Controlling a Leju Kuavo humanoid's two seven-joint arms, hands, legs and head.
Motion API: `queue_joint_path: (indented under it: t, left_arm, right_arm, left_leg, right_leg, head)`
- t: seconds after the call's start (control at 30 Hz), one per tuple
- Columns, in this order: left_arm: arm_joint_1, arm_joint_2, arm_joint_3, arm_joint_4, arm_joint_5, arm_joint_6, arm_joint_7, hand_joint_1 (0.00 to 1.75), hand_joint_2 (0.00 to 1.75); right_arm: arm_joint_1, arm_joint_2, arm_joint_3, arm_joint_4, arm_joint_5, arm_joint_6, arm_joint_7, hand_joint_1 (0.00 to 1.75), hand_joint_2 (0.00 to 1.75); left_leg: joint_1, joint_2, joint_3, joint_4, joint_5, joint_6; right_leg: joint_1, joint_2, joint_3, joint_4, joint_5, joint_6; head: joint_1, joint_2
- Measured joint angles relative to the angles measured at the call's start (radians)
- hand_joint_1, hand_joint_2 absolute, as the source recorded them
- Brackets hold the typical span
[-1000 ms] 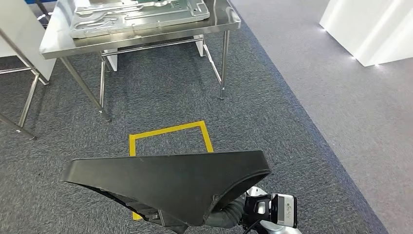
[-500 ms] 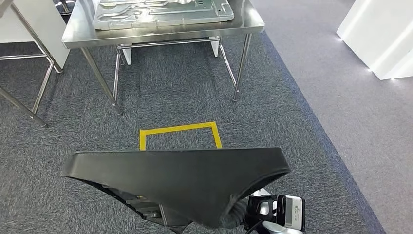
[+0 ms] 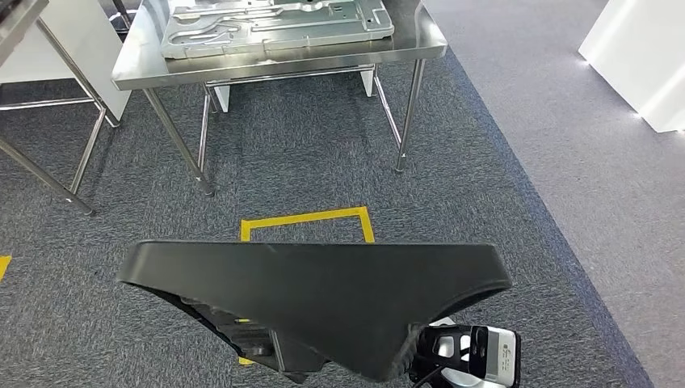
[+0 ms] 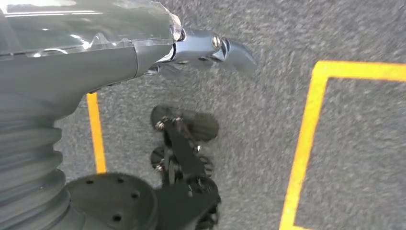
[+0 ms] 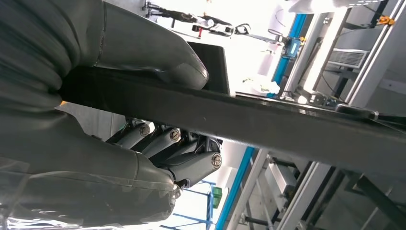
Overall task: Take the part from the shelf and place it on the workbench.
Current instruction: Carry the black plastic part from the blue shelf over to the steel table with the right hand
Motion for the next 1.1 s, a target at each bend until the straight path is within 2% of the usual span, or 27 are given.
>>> queue_joint_path:
  t: [0.03,0.07,0.1,0.13,0.2,0.23,0.27,0.3,0.4,0.43,0.5,0.57,0.6,0.63,0.7,0.73,0.77,0.83,0.93,1.0,1.07,1.1]
  left_arm:
    - [0.001,0.001,0.0,0.0,0.0,0.0,0.0,0.0,1.75]
    - [0.003,0.001,0.0,0.0,-0.001,0.0,-0.001,0.0,1.75]
    - [0.006,0.002,0.0,0.0,-0.001,0.0,-0.001,0.0,1.75]
    - [0.008,0.002,0.0,0.0,-0.001,0.0,-0.002,0.0,1.75]
    - [0.01,0.004,-0.001,0.0,-0.001,0.0,-0.005,0.0,1.75]
    - [0.01,0.004,-0.001,0.0,-0.001,0.0,-0.007,0.0,1.75]
    - [0.009,0.004,-0.001,0.0,-0.002,0.0,-0.009,0.0,1.75]
    - [0.009,0.005,-0.002,0.0,-0.002,0.0,-0.011,0.0,1.75]
    - [0.01,0.005,-0.002,0.0,-0.001,0.001,-0.015,0.0,1.75]
    - [0.01,0.005,-0.003,0.0,-0.001,0.002,-0.015,0.0,1.75]
    - [0.008,0.005,-0.003,0.0,-0.001,0.002,-0.016,0.0,1.75]
    - [0.008,0.005,-0.003,0.0,-0.001,0.002,-0.016,0.0,1.75]
    - [0.008,0.005,-0.003,0.0,-0.001,0.002,-0.016,0.0,1.75]
    - [0.008,0.005,-0.003,0.0,-0.001,0.002,-0.016,0.0,1.75]
    - [0.008,0.005,-0.003,0.0,-0.001,0.002,-0.016,0.0,1.75]
    - [0.007,0.004,-0.003,0.0,-0.001,0.002,-0.016,0.0,1.75]
    - [0.006,0.003,-0.003,0.0,-0.001,0.003,-0.016,0.0,1.75]
    - [0.003,0.002,-0.003,0.0,0.0,0.003,-0.015,0.0,1.75]
    - [0.001,0.004,-0.002,0.0,0.001,0.003,-0.015,0.0,1.75]
    - [-0.002,0.005,-0.003,0.0,0.001,0.003,-0.015,0.0,1.75]
    - [-0.001,0.006,-0.003,0.0,0.002,0.002,-0.015,0.0,1.75]
    - [0.001,0.006,-0.003,0.0,0.002,0.002,-0.015,0.0,1.75]
  right_arm:
    - [0.003,0.0,-0.001,0.0,-0.001,0.0,-0.001,1.55,1.75]
    - [0.007,0.0,-0.003,0.0,-0.001,0.0,-0.002,1.55,1.75]
    - [0.011,-0.001,-0.004,0.0,-0.002,0.001,-0.004,1.55,1.75]
    - [0.014,-0.001,-0.005,0.0,-0.002,0.002,-0.005,1.55,1.75]
    - [0.017,-0.001,-0.007,0.0,-0.002,0.004,-0.008,1.55,1.75]
    - [0.017,-0.002,-0.008,0.0,-0.002,0.005,-0.011,1.55,1.75]
    - [0.018,-0.002,-0.008,0.0,-0.002,0.007,-0.014,1.55,1.75]
    - [0.019,-0.002,-0.01,-0.001,-0.001,0.009,-0.017,1.55,1.75]
    - [0.021,-0.003,-0.015,-0.002,0.002,0.014,-0.021,1.55,1.75]
    - [0.021,-0.003,-0.016,-0.003,0.002,0.015,-0.021,1.55,1.75]
    - [0.023,-0.004,-0.02,-0.004,0.003,0.016,-0.021,1.55,1.75]
    - [0.026,-0.006,-0.024,-0.004,0.004,0.016,-0.021,1.55,1.75]
    - [0.028,-0.006,-0.025,-0.004,0.004,0.017,-0.021,1.55,1.75]
    - [0.028,-0.007,-0.025,-0.004,0.004,0.018,-0.021,1.55,1.75]
    - [0.028,-0.008,-0.026,-0.004,0.004,0.02,-0.021,1.55,1.75]
    - [0.028,-0.008,-0.027,-0.004,0.004,0.021,-0.021,1.55,1.75]
    - [0.027,-0.008,-0.027,-0.004,0.004,0.021,-0.021,1.55,1.75]
    - [0.026,-0.008,-0.029,-0.006,0.004,0.021,-0.02,1.55,1.75]
    - [0.023,-0.008,-0.029,-0.008,0.003,0.022,-0.019,1.55,1.75]
    - [0.018,-0.007,-0.029,-0.008,0.002,0.021,-0.018,1.55,1.75]
    - [0.017,-0.007,-0.029,-0.008,0.001,0.02,-0.018,1.55,1.75]
    - [0.018,-0.007,-0.029,-0.008,0.001,0.019,-0.018,1.55,1.75]
  left_leg:
    - [0.002,0.002,-0.041,0.069,-0.023,-0.004]
    - [0.004,0.004,-0.074,0.118,-0.031,-0.007]
    - [0.005,0.005,-0.093,0.134,-0.019,-0.01]
    - [0.007,0.007,-0.09,0.109,0.013,-0.011]
    - [0.008,0.012,-0.042,-0.021,0.099,-0.009]
    - [0.006,0.014,-0.016,-0.082,0.123,-0.004]
    - [0.004,0.016,0.002,-0.121,0.131,0.003]
    - [0.001,0.017,0.009,-0.136,0.125,0.011]
    - [0.001,0.012,0.025,-0.149,0.111,0.036]
    - [0.002,0.011,0.032,-0.152,0.108,0.043]
    - [0.002,0.009,0.045,-0.155,0.099,0.054]
    - [-0.001,0.006,0.055,-0.156,0.089,0.057]
    - [-0.003,0.005,0.062,-0.156,0.082,0.058]
    - [-0.004,0.003,0.072,-0.156,0.075,0.057]
    - [-0.007,0.0,0.093,-0.156,0.06,0.054]
    - [-0.008,-0.001,0.102,-0.157,0.054,0.051]
    - [-0.008,-0.002,0.107,-0.158,0.047,0.046]
    - [-0.01,-0.002,0.117,-0.155,0.044,0.032]
    - [-0.008,0.003,0.122,-0.126,0.029,0.015]
    - [-0.004,0.006,0.078,-0.038,-0.019,0.007]
    - [0.0,0.007,0.001,0.079,-0.067,-0.002]
    - [0.002,0.007,-0.026,0.106,-0.069,-0.006]
  right_leg:
    - [0.0,-0.001,0.005,0.0,-0.005,-0.001]
    - [0.0,-0.002,0.011,0.0,-0.011,-0.001]
    - [0.0,-0.002,0.019,0.0,-0.017,0.001]
    - [-0.001,-0.002,0.028,0.0,-0.025,0.003]
    - [-0.002,-0.002,0.05,0.0,-0.042,0.01]
    - [-0.001,-0.002,0.058,0.001,-0.051,0.016]
    - [0.001,-0.002,0.063,-0.001,-0.057,0.022]
    - [0.003,-0.002,0.066,-0.001,-0.06,0.028]
    - [0.003,-0.003,0.065,0.024,-0.059,0.045]
    - [0.002,-0.002,0.047,0.058,-0.065,0.048]
    - [0.002,0.001,-0.025,0.173,-0.101,0.051]
    - [0.002,0.002,-0.109,0.278,-0.145,0.053]
    - [0.002,0.002,-0.133,0.292,-0.144,0.052]
    - [0.003,0.002,-0.139,0.272,-0.119,0.05]
    - [0.007,0.002,-0.108,0.152,-0.023,0.038]
    - [0.012,0.002,-0.089,0.093,0.006,0.031]
    - [0.017,0.003,-0.076,0.051,0.019,0.023]
    - [0.022,0.004,-0.066,0.023,0.013,0.012]
    - [0.015,0.003,-0.035,0.007,0.023,-0.004]
    - [0.013,0.001,-0.019,0.004,0.017,-0.009]
    - [0.013,0.0,-0.01,0.004,0.006,-0.01]
    - [0.013,0.001,-0.005,0.005,0.0,-0.01]
  head:
    - [0.0,0.0]
    - [0.0,0.0]
    - [0.0,0.0]
    - [0.0,0.0]
    - [0.0,0.0]
    - [0.0,0.0]
    - [0.0,0.0]
    - [0.001,0.0]
    - [0.003,0.0]
    - [0.004,0.0]
    - [0.006,0.0]
    - [0.007,0.0]
    - [0.007,0.0]
    - [0.007,0.0]
    - [0.007,0.0]
    - [0.007,0.0]
    - [0.007,0.0]
    - [0.008,0.0]
    - [0.008,0.0]
    - [0.007,0.0]
    - [0.007,0.0]
    - [0.007,0.0]
